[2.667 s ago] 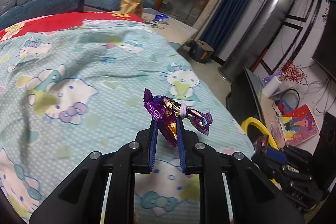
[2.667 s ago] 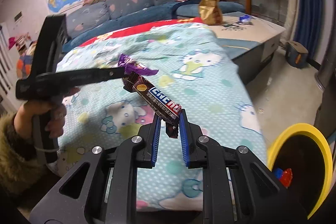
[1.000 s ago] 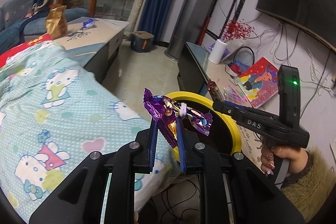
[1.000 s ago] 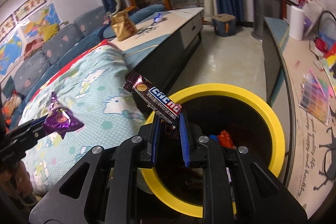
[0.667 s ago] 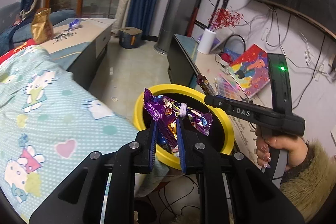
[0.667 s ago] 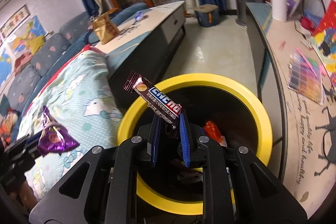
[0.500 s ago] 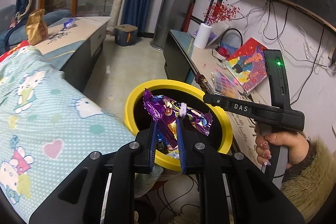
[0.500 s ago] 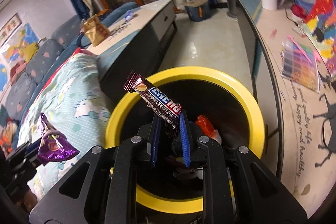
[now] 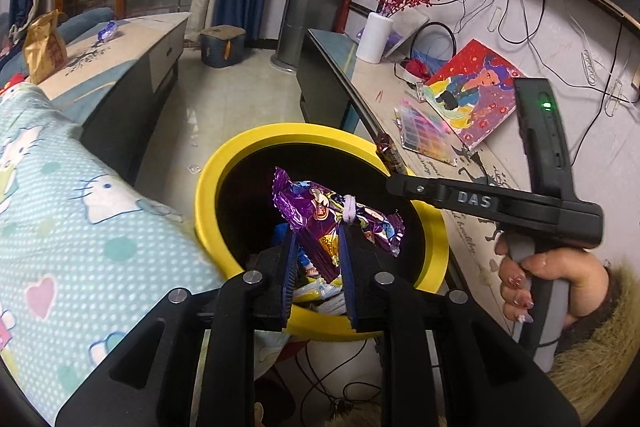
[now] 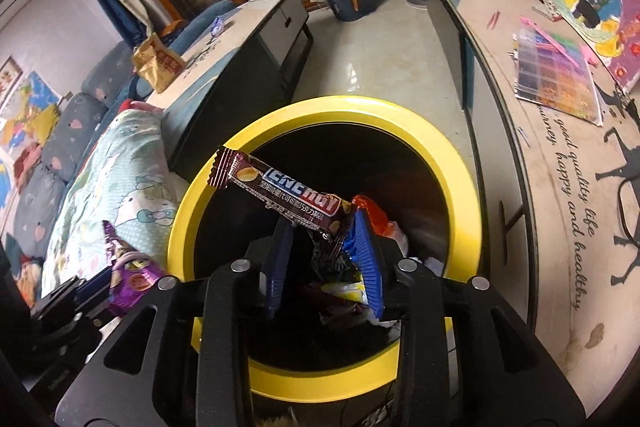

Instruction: Collect trash

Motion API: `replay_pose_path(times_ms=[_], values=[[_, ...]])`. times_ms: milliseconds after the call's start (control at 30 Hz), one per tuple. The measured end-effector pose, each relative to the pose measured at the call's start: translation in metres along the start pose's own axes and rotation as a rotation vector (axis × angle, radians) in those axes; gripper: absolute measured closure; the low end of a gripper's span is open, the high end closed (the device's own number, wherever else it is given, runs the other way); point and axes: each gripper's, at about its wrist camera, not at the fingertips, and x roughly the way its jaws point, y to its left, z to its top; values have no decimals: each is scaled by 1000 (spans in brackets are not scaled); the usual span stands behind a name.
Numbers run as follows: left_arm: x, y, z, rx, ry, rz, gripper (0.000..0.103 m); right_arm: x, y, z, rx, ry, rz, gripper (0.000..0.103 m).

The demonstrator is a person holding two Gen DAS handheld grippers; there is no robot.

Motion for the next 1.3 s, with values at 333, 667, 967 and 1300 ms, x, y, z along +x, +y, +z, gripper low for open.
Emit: replay_pose_path(times_ms=[333,667,967,1300], values=[[1,1,5,-3,-23,11,29,-35,3,-7,-2,-75,-64,43],[-73,27,-8,-68,-147,172,7,-84,66,-22,-146,-226,-55,14],[-158,47,-42,-123,-296,404,7,-120,133,-65,-285,-456,-2,11],[-229,47,-83,-167,-412,529,7,-138,173,-109,-398,-628,87,11]])
